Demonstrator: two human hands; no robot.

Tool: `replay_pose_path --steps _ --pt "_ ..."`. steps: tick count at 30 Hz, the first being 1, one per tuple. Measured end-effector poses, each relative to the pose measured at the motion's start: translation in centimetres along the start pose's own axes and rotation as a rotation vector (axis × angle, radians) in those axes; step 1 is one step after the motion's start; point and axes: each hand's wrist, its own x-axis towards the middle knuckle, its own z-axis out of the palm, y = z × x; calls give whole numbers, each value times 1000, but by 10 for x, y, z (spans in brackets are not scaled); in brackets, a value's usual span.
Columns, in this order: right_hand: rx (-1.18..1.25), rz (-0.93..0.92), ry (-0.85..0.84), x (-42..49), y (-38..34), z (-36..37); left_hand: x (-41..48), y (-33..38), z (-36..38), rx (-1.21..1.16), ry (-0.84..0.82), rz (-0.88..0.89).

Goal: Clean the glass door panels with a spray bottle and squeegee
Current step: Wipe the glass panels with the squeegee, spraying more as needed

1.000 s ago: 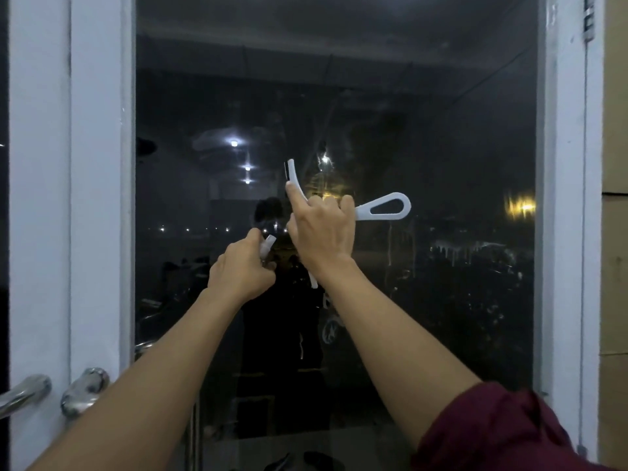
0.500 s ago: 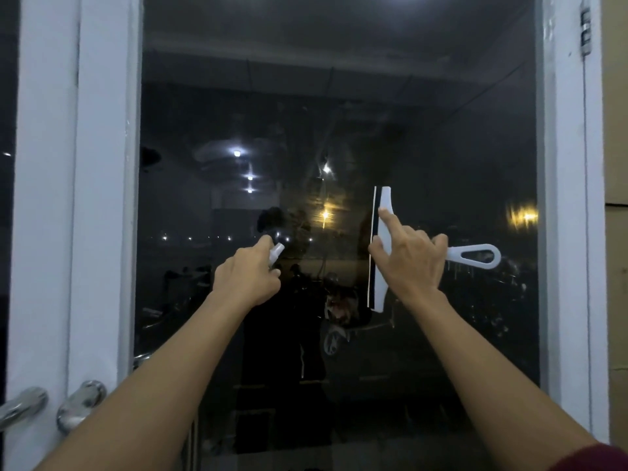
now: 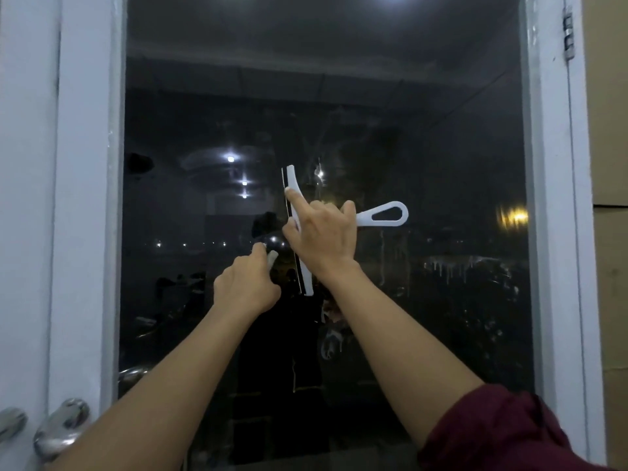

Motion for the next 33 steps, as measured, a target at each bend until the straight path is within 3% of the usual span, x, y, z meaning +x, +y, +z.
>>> replay_pose_path --steps 5,9,19,24,27,33 --pt "-2 16 17 -11 46 2 0 26 7 -91 149 191" --pt "-5 45 -18 -22 87 -3 6 46 15 -25 241 310" --pt "60 160 -42 -50 181 -7 13 57 19 108 225 260" --pt "-25 276 -41 -70 232 -14 12 70 12 200 217 228" --pt "-29 270 -32 -61 226 -22 11 78 8 219 200 194" --pt "28 15 6 -15 149 -20 10 75 13 217 212 177"
